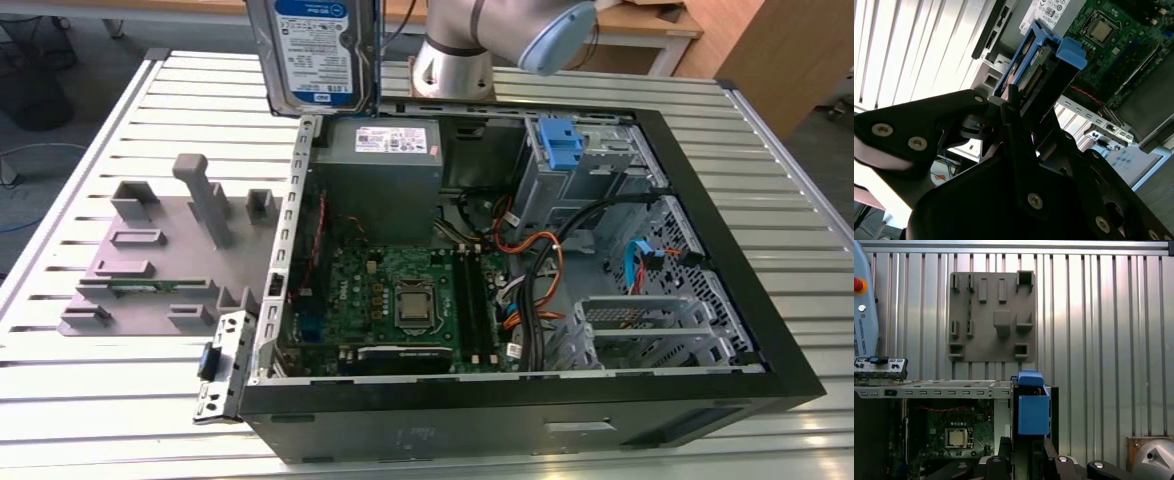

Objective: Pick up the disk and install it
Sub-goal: 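Pick up the disk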

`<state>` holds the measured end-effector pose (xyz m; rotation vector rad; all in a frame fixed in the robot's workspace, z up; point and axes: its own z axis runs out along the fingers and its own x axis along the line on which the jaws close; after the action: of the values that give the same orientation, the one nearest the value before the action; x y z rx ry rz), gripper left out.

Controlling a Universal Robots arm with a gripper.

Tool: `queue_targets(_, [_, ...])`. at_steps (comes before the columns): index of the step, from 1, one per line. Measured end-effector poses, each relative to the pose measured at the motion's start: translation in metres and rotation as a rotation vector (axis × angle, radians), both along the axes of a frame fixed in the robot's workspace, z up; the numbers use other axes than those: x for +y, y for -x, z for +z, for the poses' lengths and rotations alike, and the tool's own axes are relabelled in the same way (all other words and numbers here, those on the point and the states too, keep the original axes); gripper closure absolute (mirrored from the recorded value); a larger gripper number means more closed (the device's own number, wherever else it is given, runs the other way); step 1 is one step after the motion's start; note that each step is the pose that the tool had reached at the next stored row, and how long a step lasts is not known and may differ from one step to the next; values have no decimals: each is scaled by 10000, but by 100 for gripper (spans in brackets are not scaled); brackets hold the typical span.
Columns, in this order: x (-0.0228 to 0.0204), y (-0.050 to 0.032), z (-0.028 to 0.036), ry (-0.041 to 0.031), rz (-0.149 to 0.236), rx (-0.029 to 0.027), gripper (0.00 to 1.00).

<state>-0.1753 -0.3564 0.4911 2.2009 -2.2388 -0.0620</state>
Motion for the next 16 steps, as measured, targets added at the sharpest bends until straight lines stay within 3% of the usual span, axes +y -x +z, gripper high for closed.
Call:
queue_targets(11, [0, -234, -5, 0, 1, 0, 65])
queue_targets(16, [0, -251, -5, 0, -1, 0, 65])
